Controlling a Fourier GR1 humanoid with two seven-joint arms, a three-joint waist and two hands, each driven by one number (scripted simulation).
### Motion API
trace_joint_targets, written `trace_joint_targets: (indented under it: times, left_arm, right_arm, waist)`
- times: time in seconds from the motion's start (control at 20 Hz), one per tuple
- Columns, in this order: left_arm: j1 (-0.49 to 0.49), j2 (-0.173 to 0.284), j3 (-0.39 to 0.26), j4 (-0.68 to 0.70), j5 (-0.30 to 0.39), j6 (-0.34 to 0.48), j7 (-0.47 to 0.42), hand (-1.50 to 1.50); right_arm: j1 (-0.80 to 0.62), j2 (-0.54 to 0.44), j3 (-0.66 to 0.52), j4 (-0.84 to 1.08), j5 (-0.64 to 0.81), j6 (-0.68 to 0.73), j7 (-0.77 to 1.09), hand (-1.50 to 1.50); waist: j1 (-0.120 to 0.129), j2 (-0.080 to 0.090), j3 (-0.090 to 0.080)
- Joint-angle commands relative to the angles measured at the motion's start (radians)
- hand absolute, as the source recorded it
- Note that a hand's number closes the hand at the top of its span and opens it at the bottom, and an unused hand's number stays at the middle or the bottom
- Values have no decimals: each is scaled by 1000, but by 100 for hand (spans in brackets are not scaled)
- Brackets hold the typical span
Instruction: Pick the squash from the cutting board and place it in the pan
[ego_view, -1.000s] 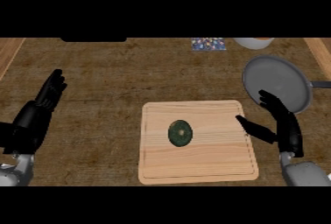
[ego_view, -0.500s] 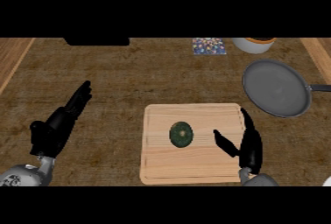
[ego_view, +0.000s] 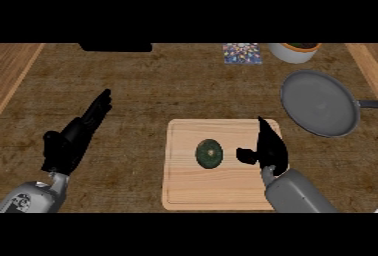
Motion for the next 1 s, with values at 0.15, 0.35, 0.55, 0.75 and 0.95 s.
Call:
trace_joint_targets:
  times: [0.15,0.35,0.55,0.75,0.95]
  left_arm:
    - [-23,-9,4,9,-16,2,5,0]
    - [5,-20,-1,1,-6,-17,-6,0]
    - [-24,-15,21,9,-8,-22,9,0]
    - [-30,-13,33,19,-9,-29,24,0]
    - [16,0,32,-36,-23,-20,41,0]
  right_arm:
    - [-205,68,-14,1,-190,401,343,-150]
    - [-292,145,-47,57,-270,435,434,-150]
    - [-376,164,-54,151,-268,447,472,-150]
    - [-380,212,-11,224,-228,403,473,-150]
    - [-409,208,-29,261,-244,458,473,-150]
  waist:
    - [6,4,7]
    - [6,4,8]
    - [2,3,8]
    - [-7,2,8]
    - [-8,-4,8]
